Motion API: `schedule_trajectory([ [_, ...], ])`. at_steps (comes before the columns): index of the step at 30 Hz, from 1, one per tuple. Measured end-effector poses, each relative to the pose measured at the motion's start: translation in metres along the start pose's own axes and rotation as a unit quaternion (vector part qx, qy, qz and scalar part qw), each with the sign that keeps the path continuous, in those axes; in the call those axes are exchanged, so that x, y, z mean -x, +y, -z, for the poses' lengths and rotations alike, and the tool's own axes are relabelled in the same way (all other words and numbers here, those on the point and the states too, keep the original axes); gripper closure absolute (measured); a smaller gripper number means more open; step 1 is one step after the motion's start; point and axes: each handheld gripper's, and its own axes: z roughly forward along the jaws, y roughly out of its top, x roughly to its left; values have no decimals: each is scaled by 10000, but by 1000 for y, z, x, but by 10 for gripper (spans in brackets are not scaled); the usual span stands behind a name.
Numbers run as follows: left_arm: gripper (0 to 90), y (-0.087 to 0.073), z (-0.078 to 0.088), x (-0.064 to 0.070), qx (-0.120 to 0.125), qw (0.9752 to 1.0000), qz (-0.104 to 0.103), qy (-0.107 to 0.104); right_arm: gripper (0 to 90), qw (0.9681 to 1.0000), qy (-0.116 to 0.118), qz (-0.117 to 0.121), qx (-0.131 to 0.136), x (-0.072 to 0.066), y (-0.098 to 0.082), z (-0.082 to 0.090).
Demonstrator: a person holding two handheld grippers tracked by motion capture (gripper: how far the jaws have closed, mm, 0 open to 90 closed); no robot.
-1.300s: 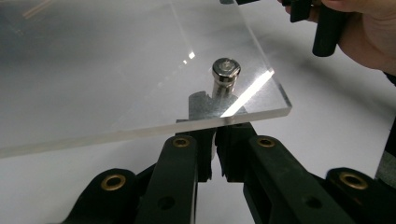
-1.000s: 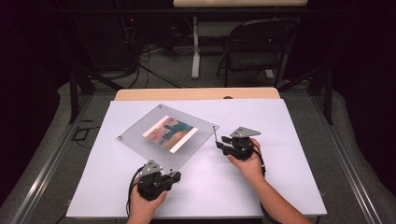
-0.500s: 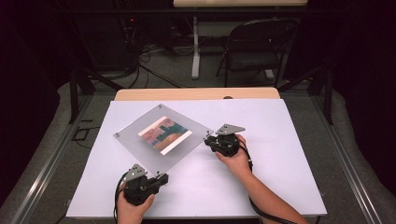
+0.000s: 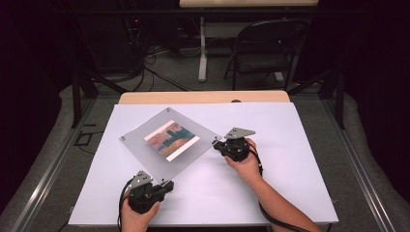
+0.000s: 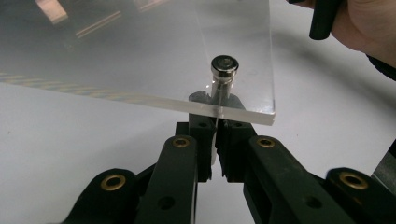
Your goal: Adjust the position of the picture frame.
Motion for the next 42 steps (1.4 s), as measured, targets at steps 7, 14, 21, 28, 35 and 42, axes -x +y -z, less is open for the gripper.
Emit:
schedule_trajectory([
  [7, 849, 8, -5, -5, 98, 9999, 11, -19, 854, 9999, -73, -84, 30, 1, -3, 18],
  [14, 848, 25, -17, -12, 118, 9999, -42, -39, 850, 9994, -226, -257, -21, 0, -12, 53],
  [21, 848, 40, -33, -19, 70, 9999, -126, 11, 845, 9982, -411, -436, -62, -5, -23, 77],
  [28, 848, 50, -45, -27, 64, 9998, -173, 85, 840, 9975, -466, -534, -72, -15, -31, 89],
  [35, 848, 51, -56, -31, 111, 9998, -121, 140, 850, 9953, -567, -785, -40, -9, -36, 85],
  [42, 848, 51, -62, -33, 79, 9997, -119, 187, 853, 9946, -607, -841, -72, -3, -38, 79],
])
